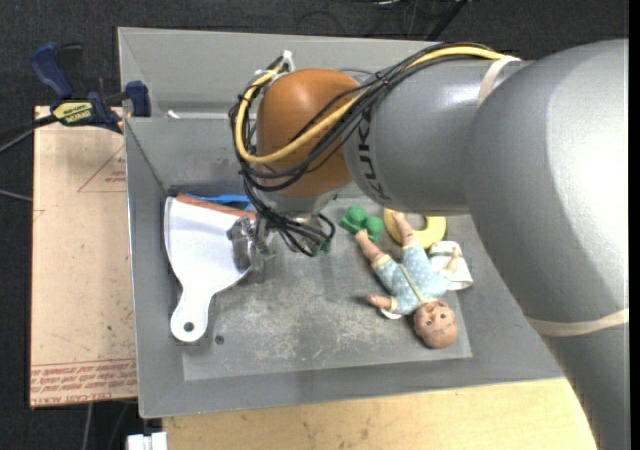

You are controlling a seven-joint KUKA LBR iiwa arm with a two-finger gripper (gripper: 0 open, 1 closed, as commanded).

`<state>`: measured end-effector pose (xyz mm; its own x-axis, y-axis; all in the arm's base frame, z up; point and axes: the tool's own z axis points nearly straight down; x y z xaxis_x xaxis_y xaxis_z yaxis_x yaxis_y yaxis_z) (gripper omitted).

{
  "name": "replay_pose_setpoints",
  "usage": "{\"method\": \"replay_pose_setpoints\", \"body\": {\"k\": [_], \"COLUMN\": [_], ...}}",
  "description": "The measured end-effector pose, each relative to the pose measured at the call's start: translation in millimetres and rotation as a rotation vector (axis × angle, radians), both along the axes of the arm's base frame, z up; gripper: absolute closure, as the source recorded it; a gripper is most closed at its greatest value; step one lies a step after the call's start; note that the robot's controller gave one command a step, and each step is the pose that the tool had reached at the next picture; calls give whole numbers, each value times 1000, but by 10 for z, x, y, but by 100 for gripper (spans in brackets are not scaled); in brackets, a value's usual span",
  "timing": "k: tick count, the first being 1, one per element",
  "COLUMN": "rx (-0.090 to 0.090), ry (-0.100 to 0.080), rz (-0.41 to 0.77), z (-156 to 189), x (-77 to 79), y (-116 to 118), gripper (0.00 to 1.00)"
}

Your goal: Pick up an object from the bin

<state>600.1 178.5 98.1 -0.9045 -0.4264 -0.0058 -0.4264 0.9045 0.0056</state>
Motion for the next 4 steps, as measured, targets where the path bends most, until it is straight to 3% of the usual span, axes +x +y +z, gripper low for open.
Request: {"method": "replay_pose_setpoints", "body": {"k": [1, 2, 3, 4], "rx": [2, 2, 3, 1], "ry": [-4, -4, -7, -1], "rz": [44, 44, 205, 412], "z": [804, 804, 783, 1207], "x": [-14, -14, 66, 50], "y": [-87, -87, -122, -183], "gripper": [100, 100, 100, 100]}}
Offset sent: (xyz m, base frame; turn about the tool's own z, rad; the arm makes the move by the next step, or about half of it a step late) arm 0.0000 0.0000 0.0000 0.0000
